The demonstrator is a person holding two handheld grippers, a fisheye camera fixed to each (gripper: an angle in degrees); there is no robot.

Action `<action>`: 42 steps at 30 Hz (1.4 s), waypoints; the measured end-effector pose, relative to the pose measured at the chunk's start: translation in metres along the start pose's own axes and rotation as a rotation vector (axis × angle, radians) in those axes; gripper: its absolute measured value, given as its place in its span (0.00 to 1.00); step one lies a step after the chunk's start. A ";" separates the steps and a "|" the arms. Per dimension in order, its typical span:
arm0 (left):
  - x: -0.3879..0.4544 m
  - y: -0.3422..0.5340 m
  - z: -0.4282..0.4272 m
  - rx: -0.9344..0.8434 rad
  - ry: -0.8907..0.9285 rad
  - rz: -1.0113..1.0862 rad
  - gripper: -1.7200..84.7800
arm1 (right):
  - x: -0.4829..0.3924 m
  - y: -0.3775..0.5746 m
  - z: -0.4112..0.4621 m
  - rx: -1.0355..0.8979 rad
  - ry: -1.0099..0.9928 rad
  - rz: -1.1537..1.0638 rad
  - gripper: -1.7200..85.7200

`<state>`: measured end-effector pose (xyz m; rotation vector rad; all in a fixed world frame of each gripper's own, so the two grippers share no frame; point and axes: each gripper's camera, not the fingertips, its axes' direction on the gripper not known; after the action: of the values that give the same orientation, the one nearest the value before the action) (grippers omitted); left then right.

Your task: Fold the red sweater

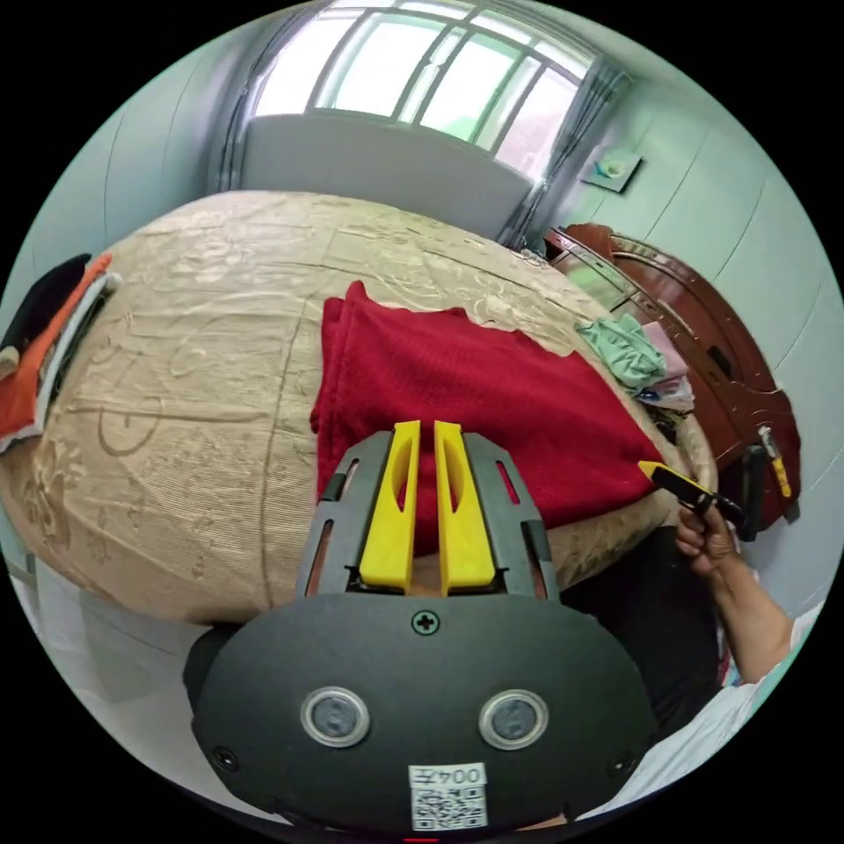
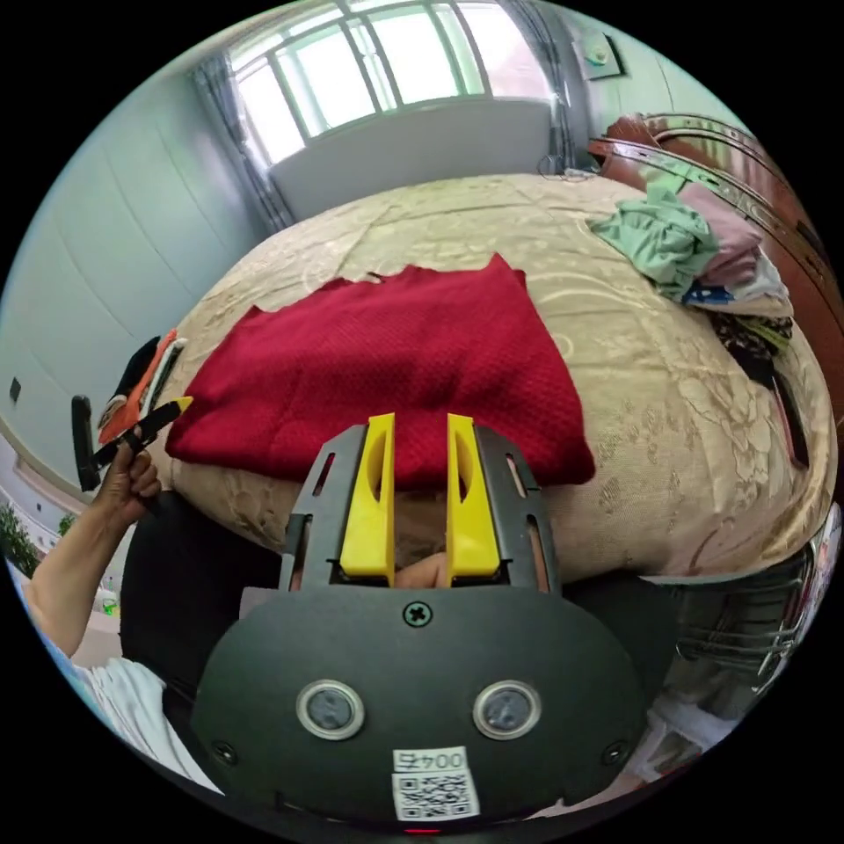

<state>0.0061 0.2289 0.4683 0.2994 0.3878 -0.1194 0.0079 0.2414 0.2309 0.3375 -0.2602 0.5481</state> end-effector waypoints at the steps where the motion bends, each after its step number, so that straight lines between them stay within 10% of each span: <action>1: -0.006 0.004 0.015 -0.081 -0.035 -0.040 0.06 | 0.010 0.001 0.003 -0.016 -0.042 0.025 0.13; 5: -0.012 0.019 0.011 -0.029 0.144 -0.182 0.06 | 0.062 0.021 -0.043 0.179 -0.107 0.233 0.13; 15: 0.246 0.055 0.002 0.028 0.278 0.476 0.13 | 0.173 0.059 -0.030 0.158 -0.409 0.659 0.16; 28: 0.488 0.133 0.038 0.034 0.052 0.987 0.17 | 0.195 0.003 -0.046 0.034 -0.462 0.516 0.07; 36: 0.548 0.137 0.059 0.031 -0.187 1.001 0.13 | 0.192 -0.038 -0.067 -0.005 -0.569 0.356 0.08; 42: 0.525 0.113 0.042 0.024 -0.031 0.783 0.04 | 0.246 -0.047 -0.059 0.117 -0.770 0.453 0.16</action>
<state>0.5231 0.2931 0.3311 0.4538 0.2168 0.6381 0.2446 0.3400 0.2464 0.6029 -1.0688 0.8656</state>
